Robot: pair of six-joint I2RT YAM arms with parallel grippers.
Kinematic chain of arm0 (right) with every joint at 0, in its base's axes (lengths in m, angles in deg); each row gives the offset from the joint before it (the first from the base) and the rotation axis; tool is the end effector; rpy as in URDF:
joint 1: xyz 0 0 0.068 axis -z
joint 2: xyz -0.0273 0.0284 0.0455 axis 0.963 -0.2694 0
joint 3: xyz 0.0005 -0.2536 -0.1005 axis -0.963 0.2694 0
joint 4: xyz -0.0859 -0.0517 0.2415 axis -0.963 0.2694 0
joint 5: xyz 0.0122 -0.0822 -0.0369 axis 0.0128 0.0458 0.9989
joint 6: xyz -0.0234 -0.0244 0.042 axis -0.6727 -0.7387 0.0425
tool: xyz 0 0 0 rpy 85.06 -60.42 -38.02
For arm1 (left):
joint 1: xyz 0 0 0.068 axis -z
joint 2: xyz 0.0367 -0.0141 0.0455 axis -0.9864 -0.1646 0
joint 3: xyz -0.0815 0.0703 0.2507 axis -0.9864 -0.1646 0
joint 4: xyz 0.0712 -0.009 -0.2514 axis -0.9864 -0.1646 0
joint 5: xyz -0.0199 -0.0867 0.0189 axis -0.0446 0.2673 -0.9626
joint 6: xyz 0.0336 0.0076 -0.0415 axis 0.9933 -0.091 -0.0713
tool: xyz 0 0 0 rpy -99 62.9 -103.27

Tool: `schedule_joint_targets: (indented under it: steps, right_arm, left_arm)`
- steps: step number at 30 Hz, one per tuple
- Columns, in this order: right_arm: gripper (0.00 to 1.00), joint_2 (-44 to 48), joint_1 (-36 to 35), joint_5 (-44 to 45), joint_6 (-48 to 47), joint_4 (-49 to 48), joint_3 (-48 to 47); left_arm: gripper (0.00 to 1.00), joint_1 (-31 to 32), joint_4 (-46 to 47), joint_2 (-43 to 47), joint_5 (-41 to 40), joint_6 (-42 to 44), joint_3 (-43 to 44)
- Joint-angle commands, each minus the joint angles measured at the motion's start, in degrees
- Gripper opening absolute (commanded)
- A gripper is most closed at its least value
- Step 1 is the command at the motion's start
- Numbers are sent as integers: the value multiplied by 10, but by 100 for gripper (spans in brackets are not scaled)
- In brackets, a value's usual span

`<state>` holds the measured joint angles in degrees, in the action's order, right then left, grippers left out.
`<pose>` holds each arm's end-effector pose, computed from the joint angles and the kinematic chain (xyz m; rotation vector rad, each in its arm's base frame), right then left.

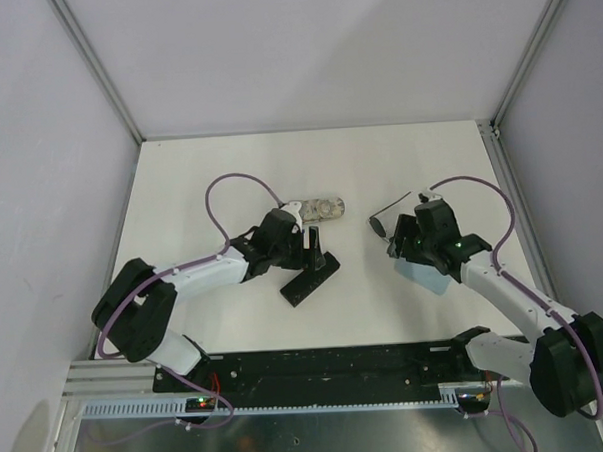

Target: Organize the sunglasses

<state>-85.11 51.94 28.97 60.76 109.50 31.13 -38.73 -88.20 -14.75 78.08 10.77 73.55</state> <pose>0.2043 0.0829 0.2247 0.1813 2.4429 0.3665 0.2273 -0.2061 0.1867 0.2563 2.4508 -0.6633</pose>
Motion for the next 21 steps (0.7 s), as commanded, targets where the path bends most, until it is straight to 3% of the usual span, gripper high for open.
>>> schedule_joint_targets:
  steps: [1,5,9,13,21]
  right_arm:
    - [68,-21,42,26,6,-13,-13]
    - [70,-37,102,8,19,-27,-20]
    - [65,-47,132,12,16,-55,-27]
    - [60,-80,155,16,17,-60,-45]
    - [58,-141,217,3,35,-84,-69]
  left_arm:
    - [84,6,15,33,-11,19,23]
    - [84,9,15,56,-10,25,21]
    - [84,17,15,58,-15,43,24]
    - [83,64,4,18,-56,107,70]
    - [70,134,1,-60,-4,161,160]
